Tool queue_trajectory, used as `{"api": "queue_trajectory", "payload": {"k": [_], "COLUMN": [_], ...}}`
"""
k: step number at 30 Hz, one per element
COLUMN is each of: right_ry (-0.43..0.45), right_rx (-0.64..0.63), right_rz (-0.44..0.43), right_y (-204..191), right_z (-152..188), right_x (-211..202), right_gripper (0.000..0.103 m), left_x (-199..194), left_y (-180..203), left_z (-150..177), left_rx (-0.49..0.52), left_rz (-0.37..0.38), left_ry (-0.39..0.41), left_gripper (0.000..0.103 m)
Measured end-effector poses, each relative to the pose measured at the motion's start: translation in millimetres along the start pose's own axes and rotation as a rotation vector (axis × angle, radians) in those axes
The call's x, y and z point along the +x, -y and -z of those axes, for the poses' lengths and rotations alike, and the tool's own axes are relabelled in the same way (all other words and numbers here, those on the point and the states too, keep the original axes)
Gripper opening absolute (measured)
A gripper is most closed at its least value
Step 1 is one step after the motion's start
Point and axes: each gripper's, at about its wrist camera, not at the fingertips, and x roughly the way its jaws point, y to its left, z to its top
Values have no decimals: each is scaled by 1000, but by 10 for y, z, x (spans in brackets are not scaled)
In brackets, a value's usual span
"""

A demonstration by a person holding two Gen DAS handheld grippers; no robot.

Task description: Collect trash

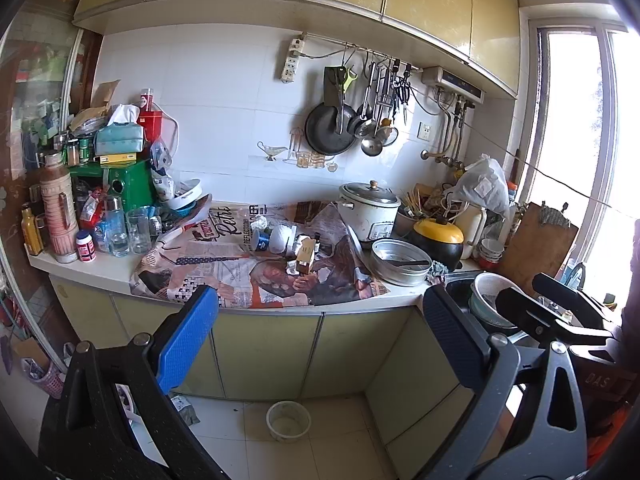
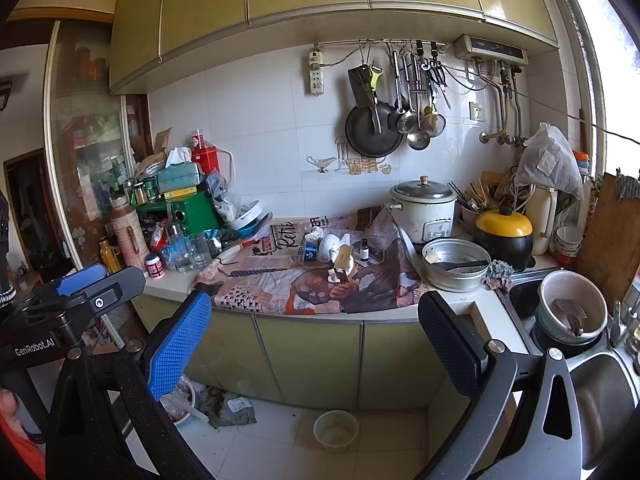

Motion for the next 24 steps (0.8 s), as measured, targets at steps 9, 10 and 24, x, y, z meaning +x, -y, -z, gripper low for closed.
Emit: {"api": "queue_trajectory", "payload": {"k": [9, 10, 24], "right_ry": [-10, -11, -76], "right_rx": [8, 9, 24], "right_rz": [29, 35, 111], "right_y": [-100, -114, -126], "right_z": [14, 17, -8], "right_x": [95, 115, 754], "right_gripper": [103, 103, 103], "left_x": [111, 132, 980], "left_y": [-157, -178, -672], "left_z": [-15, -16, -122], "left_rx": [24, 26, -15], "left_rz": [21, 18, -31], "left_ry": [-13, -13, -78], "left_gripper": [103, 103, 103]}}
